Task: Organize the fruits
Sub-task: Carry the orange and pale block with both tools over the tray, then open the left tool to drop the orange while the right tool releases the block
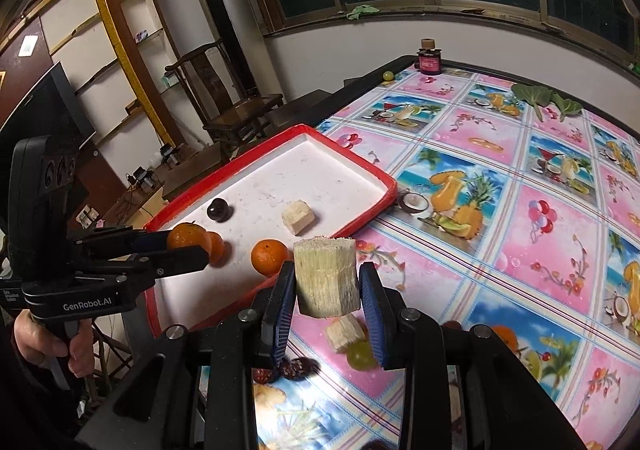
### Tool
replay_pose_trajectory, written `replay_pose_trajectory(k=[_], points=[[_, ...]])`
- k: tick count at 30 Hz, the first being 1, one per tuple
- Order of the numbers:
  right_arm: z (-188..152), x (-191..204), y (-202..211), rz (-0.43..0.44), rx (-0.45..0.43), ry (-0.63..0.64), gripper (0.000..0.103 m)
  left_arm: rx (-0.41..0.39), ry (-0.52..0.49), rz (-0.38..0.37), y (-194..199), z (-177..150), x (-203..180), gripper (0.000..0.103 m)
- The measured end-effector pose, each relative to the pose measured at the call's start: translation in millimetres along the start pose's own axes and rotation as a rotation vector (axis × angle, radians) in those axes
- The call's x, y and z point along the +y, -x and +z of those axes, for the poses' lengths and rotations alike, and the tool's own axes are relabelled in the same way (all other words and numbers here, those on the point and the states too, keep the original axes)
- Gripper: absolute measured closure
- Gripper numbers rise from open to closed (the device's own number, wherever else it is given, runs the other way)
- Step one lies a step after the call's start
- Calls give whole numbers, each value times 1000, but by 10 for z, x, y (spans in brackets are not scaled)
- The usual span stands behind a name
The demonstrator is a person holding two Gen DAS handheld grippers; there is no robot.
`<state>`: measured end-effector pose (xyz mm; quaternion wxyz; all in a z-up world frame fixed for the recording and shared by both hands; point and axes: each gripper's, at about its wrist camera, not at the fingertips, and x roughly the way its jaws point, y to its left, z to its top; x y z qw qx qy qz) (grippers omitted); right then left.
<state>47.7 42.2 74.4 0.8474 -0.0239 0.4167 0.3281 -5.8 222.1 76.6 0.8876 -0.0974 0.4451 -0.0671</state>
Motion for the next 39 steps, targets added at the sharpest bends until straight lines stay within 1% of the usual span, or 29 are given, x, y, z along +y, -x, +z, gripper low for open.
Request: replay_pose_trajectory(k=[4, 9, 15, 20, 30, 39], points=[[108, 34, -160, 30, 18, -10, 71, -3, 44, 18, -27, 68, 210, 68], [309, 111, -397, 62, 39, -5, 71, 4, 61, 16, -132, 217, 320, 68], [520, 75, -773, 39, 78, -16, 71, 38, 62, 40, -420, 383, 367, 68], [636, -21, -1001, 19, 102, -41, 71, 60, 69, 65, -604, 423, 391, 68], [730, -103, -1270, -8, 134, -36, 71, 97, 45, 113, -826, 436, 366, 68], [660, -193, -1445, -26, 164, -53, 71, 103, 39, 127, -892, 452, 357, 68]])
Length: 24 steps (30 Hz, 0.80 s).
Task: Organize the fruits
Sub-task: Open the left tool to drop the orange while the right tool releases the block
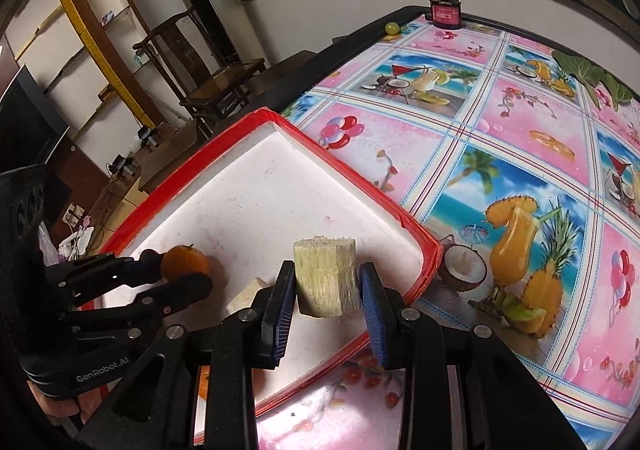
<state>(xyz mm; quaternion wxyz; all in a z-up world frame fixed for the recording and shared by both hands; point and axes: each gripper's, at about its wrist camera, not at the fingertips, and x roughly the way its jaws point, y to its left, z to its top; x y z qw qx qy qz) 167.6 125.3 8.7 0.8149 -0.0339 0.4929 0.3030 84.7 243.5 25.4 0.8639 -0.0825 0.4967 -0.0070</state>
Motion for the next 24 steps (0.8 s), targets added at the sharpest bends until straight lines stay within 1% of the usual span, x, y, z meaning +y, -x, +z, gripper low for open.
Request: replay_pose_trajectory(k=[8, 13, 15, 20, 22, 23, 24], points=[[-14, 17, -42, -5, -3, 10, 69, -2, 7, 0, -6, 7, 1, 68], [-30, 31, -23, -4, -14, 5, 68, -4, 2, -11, 5, -7, -17, 59], [-36, 34, -7, -1, -18, 1, 67, -13, -11, -4, 32, -17, -46, 48], [-69, 47, 165, 27, -52, -17, 66, -32, -16, 12, 110, -26, -69, 41], [-92, 56, 276, 36, -75, -15, 59, -42, -18, 23, 159, -41, -81, 36], [-113, 58, 332, 39, -86, -17, 57, -49, -18, 27, 185, -49, -85, 31], [-139, 57, 387, 43, -96, -19, 52, -57, -17, 30, 218, -62, -90, 31]])
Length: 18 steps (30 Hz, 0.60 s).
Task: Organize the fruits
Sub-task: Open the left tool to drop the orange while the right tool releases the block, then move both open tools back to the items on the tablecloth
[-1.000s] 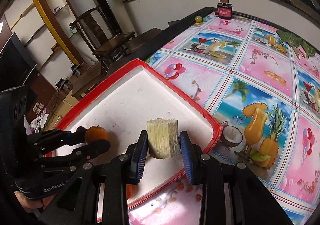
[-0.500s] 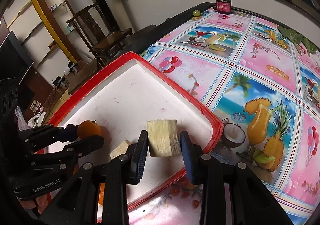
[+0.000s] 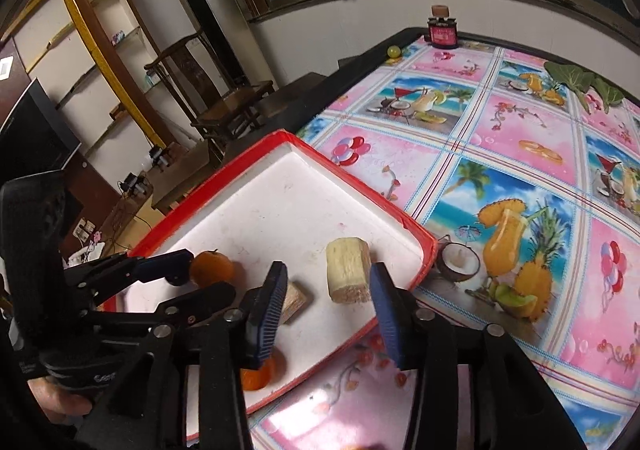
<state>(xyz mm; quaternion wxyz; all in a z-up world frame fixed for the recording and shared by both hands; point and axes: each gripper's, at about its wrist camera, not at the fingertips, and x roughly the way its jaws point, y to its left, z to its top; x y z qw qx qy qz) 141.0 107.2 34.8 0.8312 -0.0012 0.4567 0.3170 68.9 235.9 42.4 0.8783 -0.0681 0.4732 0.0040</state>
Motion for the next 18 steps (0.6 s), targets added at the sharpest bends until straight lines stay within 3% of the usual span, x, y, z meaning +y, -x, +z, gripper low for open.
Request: replay_pose_trajectory(k=[4, 9, 18], points=[[-176, 8, 256, 9, -44, 4, 30, -19, 1, 2, 117, -66, -21, 31], [-411, 13, 483, 20, -61, 11, 20, -19, -8, 5, 199, -139, -83, 30], [-724, 29, 879, 41, -87, 1, 13, -26, -34, 5, 335, -258, -217, 26]])
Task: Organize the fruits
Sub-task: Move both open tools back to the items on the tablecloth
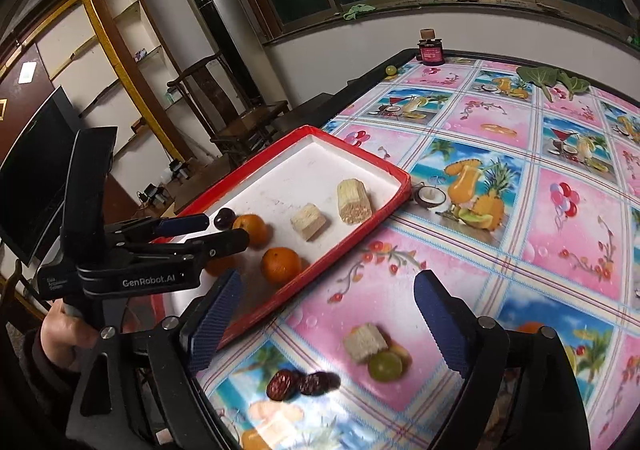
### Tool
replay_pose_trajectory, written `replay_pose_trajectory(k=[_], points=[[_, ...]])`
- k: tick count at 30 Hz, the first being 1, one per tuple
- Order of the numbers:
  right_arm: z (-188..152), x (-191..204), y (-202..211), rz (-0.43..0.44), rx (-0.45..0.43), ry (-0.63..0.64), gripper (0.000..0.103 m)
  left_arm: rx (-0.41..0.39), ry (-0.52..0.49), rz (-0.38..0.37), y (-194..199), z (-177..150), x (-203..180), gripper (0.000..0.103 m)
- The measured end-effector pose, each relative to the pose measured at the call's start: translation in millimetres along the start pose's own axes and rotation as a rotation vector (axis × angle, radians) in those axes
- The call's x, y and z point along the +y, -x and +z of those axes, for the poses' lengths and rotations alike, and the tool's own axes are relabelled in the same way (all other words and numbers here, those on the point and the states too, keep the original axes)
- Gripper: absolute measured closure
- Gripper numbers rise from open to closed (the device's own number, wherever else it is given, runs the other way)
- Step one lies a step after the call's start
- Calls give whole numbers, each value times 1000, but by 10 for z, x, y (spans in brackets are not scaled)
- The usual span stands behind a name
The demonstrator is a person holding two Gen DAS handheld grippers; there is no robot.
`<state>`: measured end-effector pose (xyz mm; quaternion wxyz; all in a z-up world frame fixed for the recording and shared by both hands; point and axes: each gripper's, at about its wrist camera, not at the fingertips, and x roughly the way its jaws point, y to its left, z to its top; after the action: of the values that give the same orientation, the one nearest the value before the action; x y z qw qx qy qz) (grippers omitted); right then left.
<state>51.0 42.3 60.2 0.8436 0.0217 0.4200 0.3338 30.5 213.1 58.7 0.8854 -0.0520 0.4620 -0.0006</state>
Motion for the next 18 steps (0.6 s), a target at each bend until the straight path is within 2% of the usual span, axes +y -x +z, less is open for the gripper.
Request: replay_pose_trajectory(k=[5, 8, 18], points=[[-145, -14, 176, -11, -6, 4, 12, 0, -2, -25, 82, -89, -72, 26], [-246, -37, 242, -23, -4, 4, 12, 1, -4, -36, 124, -159, -108, 22], [-633, -224, 483, -74, 7, -23, 12, 7, 3, -81, 290, -408, -188, 22]])
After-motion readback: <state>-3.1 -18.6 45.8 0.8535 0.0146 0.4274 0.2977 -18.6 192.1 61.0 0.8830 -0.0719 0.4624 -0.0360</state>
